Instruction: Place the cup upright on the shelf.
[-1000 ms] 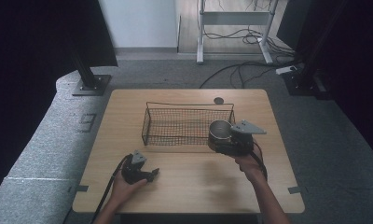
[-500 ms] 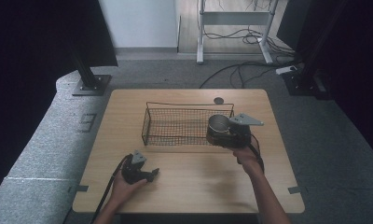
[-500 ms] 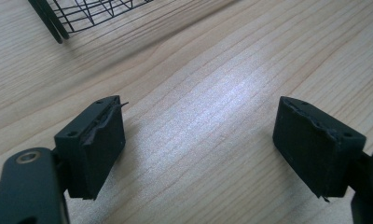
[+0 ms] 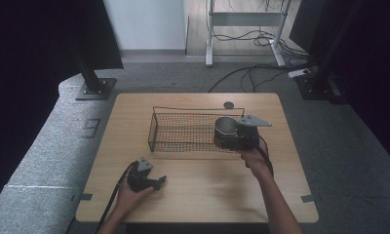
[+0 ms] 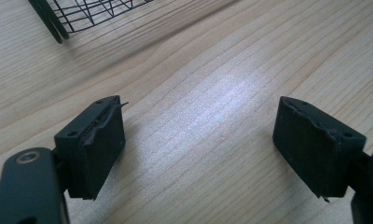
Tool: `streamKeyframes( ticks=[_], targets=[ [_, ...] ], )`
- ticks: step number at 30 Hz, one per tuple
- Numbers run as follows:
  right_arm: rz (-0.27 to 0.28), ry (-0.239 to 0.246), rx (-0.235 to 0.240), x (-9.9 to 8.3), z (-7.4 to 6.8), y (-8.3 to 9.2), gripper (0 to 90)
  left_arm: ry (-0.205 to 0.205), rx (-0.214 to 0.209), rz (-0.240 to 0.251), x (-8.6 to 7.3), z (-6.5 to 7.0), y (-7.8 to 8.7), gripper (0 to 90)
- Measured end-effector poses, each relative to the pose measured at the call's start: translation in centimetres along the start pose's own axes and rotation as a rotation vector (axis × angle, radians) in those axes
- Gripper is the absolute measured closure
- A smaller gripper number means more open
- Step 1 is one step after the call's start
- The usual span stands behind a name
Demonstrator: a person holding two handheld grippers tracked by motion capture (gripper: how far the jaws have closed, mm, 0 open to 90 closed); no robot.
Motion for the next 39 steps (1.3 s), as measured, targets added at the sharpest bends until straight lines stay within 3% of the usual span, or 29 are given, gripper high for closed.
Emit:
streamKeyframes(
  ticks=[11, 25, 39],
  targets=[
    [-0.015, -0.005, -0.019, 0.6, 0.6, -1.4, 18.1, 0.0, 0.0, -0.001, 0.0, 0.0, 0.0, 16.7],
    [-0.036, -0.009, -0.011, 0.9, 0.3, -3.5, 18.1, 0.001, 0.0, 0.0, 0.0, 0.0, 0.0, 16.7],
    [-0.043, -0.02, -0.024, 1.4, 0.6, -4.6, 18.1, 0.001, -0.001, 0.001, 0.0, 0.0, 0.0, 16.6]
  ],
)
Point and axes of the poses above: each handheld gripper's, and its own axes: y roughly backward along the jaws, x roughly out of its top, z roughly to its right, the point moved 3 cm from there along -y, roughly forward along the jaws, and after that the axes turned 10 degrees about -y, right-handed, at the moved point
